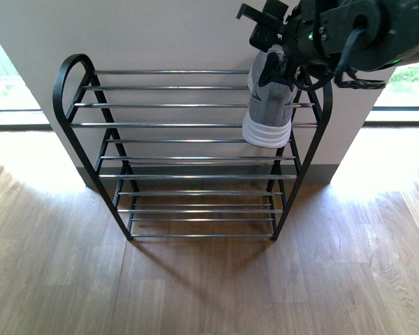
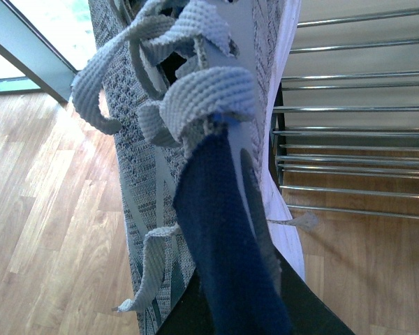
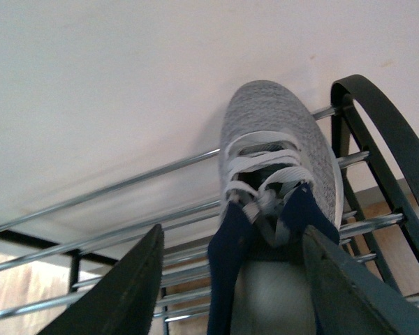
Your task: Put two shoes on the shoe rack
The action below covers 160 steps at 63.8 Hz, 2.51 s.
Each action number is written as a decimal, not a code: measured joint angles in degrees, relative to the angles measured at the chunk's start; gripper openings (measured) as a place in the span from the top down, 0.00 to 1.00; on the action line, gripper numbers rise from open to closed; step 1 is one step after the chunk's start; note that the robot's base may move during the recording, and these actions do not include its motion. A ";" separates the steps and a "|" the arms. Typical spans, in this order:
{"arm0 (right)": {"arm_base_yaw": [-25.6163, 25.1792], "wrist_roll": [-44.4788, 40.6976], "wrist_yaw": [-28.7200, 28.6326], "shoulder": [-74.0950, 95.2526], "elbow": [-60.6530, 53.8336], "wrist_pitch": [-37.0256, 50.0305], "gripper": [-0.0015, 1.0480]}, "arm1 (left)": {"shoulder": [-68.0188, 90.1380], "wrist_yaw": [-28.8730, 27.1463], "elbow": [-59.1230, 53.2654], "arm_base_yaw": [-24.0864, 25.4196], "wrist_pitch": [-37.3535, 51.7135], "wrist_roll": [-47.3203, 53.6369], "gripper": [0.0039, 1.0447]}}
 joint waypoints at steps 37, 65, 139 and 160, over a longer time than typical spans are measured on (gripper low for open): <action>-5.70 -5.07 -27.54 -61.09 -48.09 -9.35 0.09 | 0.00 0.00 0.00 0.00 0.00 0.02 0.98; -9.25 -25.64 -3.74 -83.36 -64.70 2.05 0.36 | 0.00 -0.02 0.00 0.02 0.00 0.02 0.98; -21.77 -31.34 -14.80 -111.54 -75.01 -13.64 0.98 | 0.00 -0.02 0.00 0.00 0.00 0.02 0.98; -21.77 -31.34 -14.80 -116.50 -75.01 -18.67 0.98 | 0.00 0.00 0.00 0.00 0.00 0.02 0.98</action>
